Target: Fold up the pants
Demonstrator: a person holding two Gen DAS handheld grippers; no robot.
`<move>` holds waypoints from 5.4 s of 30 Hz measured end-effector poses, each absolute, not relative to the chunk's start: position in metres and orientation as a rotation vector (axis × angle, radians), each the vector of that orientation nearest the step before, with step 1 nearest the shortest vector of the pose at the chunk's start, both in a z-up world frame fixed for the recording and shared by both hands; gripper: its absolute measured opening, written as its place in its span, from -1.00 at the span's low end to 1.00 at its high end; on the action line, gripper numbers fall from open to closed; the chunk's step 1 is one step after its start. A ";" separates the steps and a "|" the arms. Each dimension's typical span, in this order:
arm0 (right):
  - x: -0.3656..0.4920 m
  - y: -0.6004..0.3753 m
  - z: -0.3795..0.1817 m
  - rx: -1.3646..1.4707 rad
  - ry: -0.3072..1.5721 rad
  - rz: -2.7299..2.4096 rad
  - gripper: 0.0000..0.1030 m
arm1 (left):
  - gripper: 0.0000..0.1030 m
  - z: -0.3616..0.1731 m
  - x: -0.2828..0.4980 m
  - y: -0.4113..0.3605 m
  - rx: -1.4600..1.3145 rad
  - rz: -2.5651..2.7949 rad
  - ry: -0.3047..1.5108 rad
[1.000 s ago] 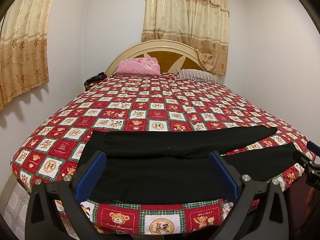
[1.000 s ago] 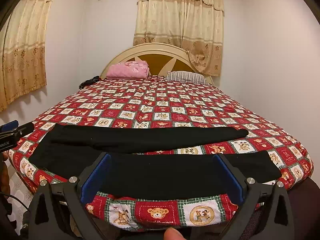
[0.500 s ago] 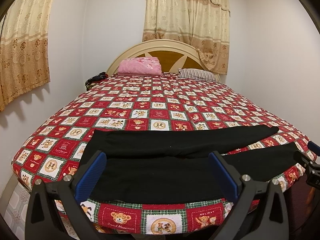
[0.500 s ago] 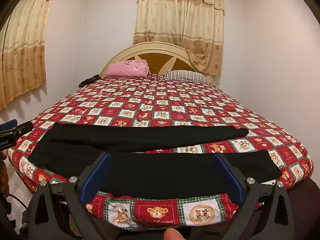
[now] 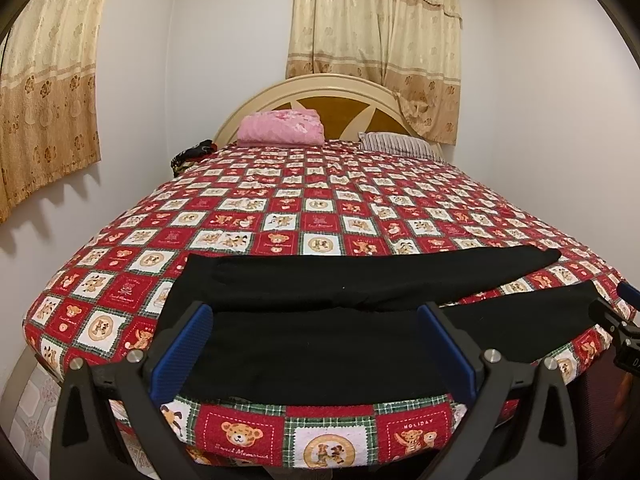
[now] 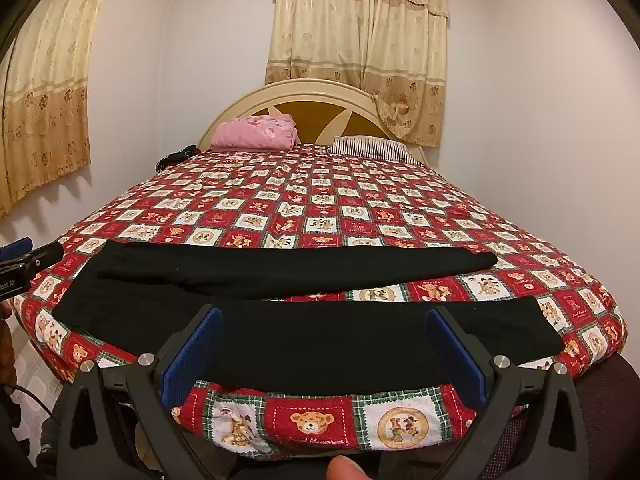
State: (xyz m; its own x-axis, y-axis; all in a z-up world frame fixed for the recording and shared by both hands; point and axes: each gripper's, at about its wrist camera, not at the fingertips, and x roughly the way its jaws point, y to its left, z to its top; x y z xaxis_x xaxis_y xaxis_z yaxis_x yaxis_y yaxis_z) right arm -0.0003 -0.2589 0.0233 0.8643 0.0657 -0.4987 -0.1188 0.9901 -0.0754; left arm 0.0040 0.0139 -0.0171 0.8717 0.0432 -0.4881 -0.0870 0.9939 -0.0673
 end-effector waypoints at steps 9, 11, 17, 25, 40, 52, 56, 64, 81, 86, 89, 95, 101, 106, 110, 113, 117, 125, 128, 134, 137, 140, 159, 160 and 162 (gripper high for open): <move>0.011 -0.262 0.009 -0.100 0.556 0.091 0.98 | 1.00 -0.040 0.022 0.009 -0.079 0.069 0.573; 0.015 -0.263 0.003 -0.103 0.574 0.095 0.98 | 1.00 -0.047 0.031 0.014 -0.062 0.077 0.593; 0.029 -0.270 -0.016 -0.089 0.620 0.120 0.98 | 1.00 -0.063 0.064 0.058 -0.010 0.183 0.644; 0.055 -0.278 -0.028 -0.090 0.654 0.104 0.98 | 1.00 -0.077 0.122 0.148 0.028 0.293 0.698; 0.137 -0.351 -0.025 -0.068 0.725 0.000 0.78 | 0.42 -0.128 0.224 0.200 -0.071 0.149 0.880; 0.189 -0.419 -0.026 -0.038 0.751 -0.098 0.55 | -0.34 -0.142 0.249 0.210 -0.107 0.032 0.938; 0.220 -0.456 -0.023 -0.014 0.770 -0.160 0.45 | -0.66 -0.138 0.251 0.209 -0.108 -0.006 0.935; 0.286 -0.524 -0.020 0.021 0.798 -0.230 0.34 | -0.64 -0.140 0.255 0.207 -0.076 -0.010 0.930; 0.403 -0.546 -0.086 0.111 1.070 -0.116 0.59 | -0.16 -0.141 0.258 0.206 0.002 0.040 0.959; 0.405 -0.542 -0.097 0.154 1.118 -0.049 0.12 | -0.47 -0.139 0.259 0.208 -0.030 -0.016 0.981; 0.402 -0.539 -0.093 0.138 1.117 -0.046 -0.75 | -0.72 -0.135 0.259 0.207 -0.063 -0.063 0.968; 0.379 -0.529 -0.054 0.119 0.984 -0.024 -0.88 | -0.73 -0.112 0.243 0.210 -0.085 -0.075 0.866; 0.335 -0.527 -0.007 0.123 0.812 0.023 -0.88 | -0.74 -0.092 0.223 0.221 -0.168 -0.140 0.766; 0.280 -0.535 0.018 0.154 0.677 0.081 -0.88 | -0.76 -0.082 0.199 0.223 -0.200 -0.200 0.680; 0.236 -0.546 0.024 0.197 0.603 0.110 -0.89 | -0.76 -0.077 0.175 0.227 -0.225 -0.248 0.610; 0.205 -0.552 0.020 0.217 0.570 0.126 -0.89 | -0.76 -0.080 0.157 0.232 -0.248 -0.276 0.569; 0.169 -0.567 0.004 0.266 0.553 0.112 -0.90 | -0.76 -0.087 0.131 0.235 -0.281 -0.306 0.527; 0.122 -0.612 -0.033 0.364 0.595 0.008 -1.00 | -0.76 -0.110 0.089 0.233 -0.297 -0.345 0.511; 0.113 -0.624 -0.041 0.395 0.620 -0.011 -1.00 | -0.76 -0.123 0.085 0.232 -0.288 -0.341 0.540; 0.112 -0.592 -0.039 0.324 0.682 0.031 -0.30 | -0.76 -0.127 0.088 0.232 -0.292 -0.341 0.543; 0.121 -0.582 -0.035 0.384 0.714 0.047 0.39 | -0.76 -0.124 0.088 0.232 -0.286 -0.342 0.536; 0.129 -0.579 -0.031 0.423 0.733 -0.012 0.39 | -0.76 -0.121 0.088 0.232 -0.275 -0.344 0.532; 0.142 -0.546 0.023 0.307 0.653 0.040 -0.90 | -0.76 -0.089 0.092 0.234 -0.189 -0.344 0.476; 0.134 -0.547 0.032 0.303 0.622 0.056 -0.90 | -0.76 -0.088 0.088 0.233 -0.180 -0.347 0.472; 0.117 -0.551 0.044 0.286 0.582 0.065 -0.90 | -0.76 -0.093 0.079 0.234 -0.172 -0.359 0.472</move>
State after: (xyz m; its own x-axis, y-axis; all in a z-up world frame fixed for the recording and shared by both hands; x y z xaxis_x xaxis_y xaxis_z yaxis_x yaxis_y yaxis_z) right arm 0.1174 -0.5508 0.0436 0.8346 0.1413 -0.5325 0.0195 0.9584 0.2848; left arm 0.0792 0.2342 -0.0928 0.8298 -0.3759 -0.4124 0.2973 0.9233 -0.2434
